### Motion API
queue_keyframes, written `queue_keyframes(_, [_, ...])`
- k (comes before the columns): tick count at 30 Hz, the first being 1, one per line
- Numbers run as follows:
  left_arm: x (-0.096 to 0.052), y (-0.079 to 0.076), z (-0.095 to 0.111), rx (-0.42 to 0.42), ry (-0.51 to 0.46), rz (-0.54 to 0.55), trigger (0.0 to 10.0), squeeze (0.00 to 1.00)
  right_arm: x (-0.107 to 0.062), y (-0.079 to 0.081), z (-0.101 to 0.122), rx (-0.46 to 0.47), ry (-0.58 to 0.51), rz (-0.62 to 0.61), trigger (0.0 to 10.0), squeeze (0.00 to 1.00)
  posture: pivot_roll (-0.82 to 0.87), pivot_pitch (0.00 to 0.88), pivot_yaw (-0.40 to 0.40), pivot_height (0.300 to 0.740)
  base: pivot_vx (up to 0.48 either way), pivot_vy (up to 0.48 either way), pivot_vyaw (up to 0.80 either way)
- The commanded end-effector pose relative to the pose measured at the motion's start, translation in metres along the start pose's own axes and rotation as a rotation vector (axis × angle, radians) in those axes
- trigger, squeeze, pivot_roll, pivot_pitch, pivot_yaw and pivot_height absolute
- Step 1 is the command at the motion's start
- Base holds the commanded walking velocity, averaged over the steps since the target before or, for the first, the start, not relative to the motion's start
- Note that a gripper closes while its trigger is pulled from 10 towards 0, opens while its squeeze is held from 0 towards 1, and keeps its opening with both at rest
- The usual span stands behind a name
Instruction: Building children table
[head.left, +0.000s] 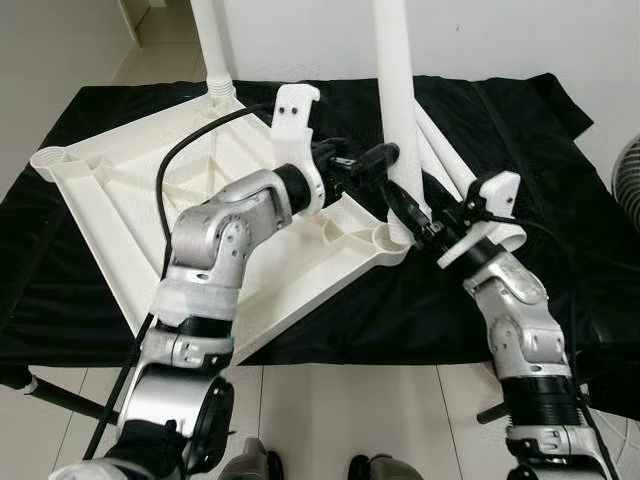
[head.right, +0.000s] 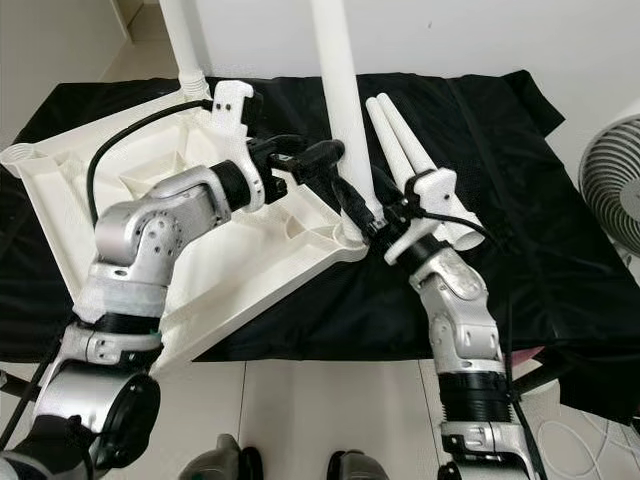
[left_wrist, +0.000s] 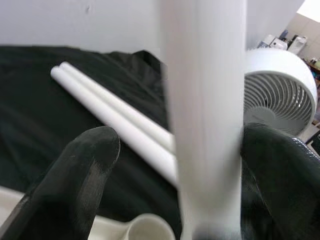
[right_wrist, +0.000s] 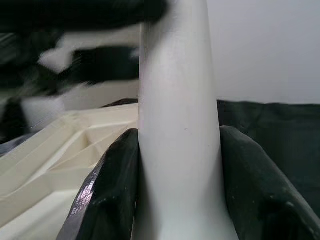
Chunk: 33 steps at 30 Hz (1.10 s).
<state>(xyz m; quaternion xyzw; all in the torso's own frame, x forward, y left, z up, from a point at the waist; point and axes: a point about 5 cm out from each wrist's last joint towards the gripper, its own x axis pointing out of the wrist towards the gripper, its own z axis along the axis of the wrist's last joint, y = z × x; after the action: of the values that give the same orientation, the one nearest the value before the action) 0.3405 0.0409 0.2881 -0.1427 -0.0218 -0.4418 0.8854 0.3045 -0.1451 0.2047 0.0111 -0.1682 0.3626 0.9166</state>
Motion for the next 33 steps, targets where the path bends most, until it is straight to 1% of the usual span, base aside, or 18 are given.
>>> queue_keyframes(1, [-0.001,0.005,0.003,-0.019,0.006,0.028,10.0,0.00,0.004,0.013,0.003,-0.014,-0.015,0.075,10.0,0.00,-0.14,0.089,0.080,0.740,0.000,0.000,0.00])
queue_keyframes(3, [-0.001,0.002,0.008,-0.035,0.003,-0.005,10.0,0.00,0.000,0.013,0.000,-0.012,0.003,0.067,10.0,0.00,-0.14,0.089,0.080,0.740,0.000,0.000,0.00])
queue_keyframes(6, [-0.001,0.002,0.010,-0.048,-0.003,-0.017,10.0,0.00,-0.001,0.014,-0.001,-0.014,0.009,0.062,10.0,0.00,-0.14,0.091,0.088,0.740,0.000,0.000,0.00])
queue_keyframes(7, [-0.001,0.001,0.011,-0.065,-0.007,-0.029,10.0,0.00,-0.003,0.014,-0.002,-0.014,0.014,0.058,10.0,0.00,-0.14,0.091,0.088,0.740,0.000,0.000,0.00])
queue_keyframes(12, [-0.002,0.002,0.014,-0.090,-0.008,-0.034,10.0,0.00,-0.009,0.014,-0.005,-0.027,0.033,0.033,10.0,0.00,-0.15,0.090,0.092,0.740,0.000,0.000,0.00])
queue_keyframes(16, [-0.002,0.003,0.016,-0.088,-0.005,-0.034,10.0,0.00,-0.012,0.013,-0.006,-0.026,0.041,0.021,10.0,0.00,-0.15,0.093,0.093,0.740,0.000,0.000,0.00])
queue_keyframes(17, [-0.003,0.003,0.016,-0.092,-0.004,-0.037,4.7,0.00,-0.014,0.014,-0.007,-0.027,0.047,0.017,10.0,0.00,-0.15,0.094,0.095,0.740,0.000,0.000,0.00])
queue_keyframes(18, [-0.003,0.003,0.016,-0.097,-0.006,-0.045,0.0,0.00,-0.015,0.014,-0.007,-0.026,0.051,0.016,10.0,0.00,-0.15,0.096,0.097,0.740,0.000,0.000,0.00])
queue_keyframes(26, [-0.004,0.000,0.016,-0.100,0.004,-0.060,0.0,0.00,-0.016,0.015,-0.008,-0.031,0.064,0.011,10.0,0.00,-0.14,0.098,0.096,0.740,0.000,0.000,0.00])
queue_keyframes(33, [-0.004,-0.001,0.016,-0.107,-0.002,-0.062,0.0,0.00,-0.012,0.014,-0.006,-0.034,0.074,0.001,10.0,0.00,-0.14,0.097,0.089,0.740,0.000,0.000,0.00])
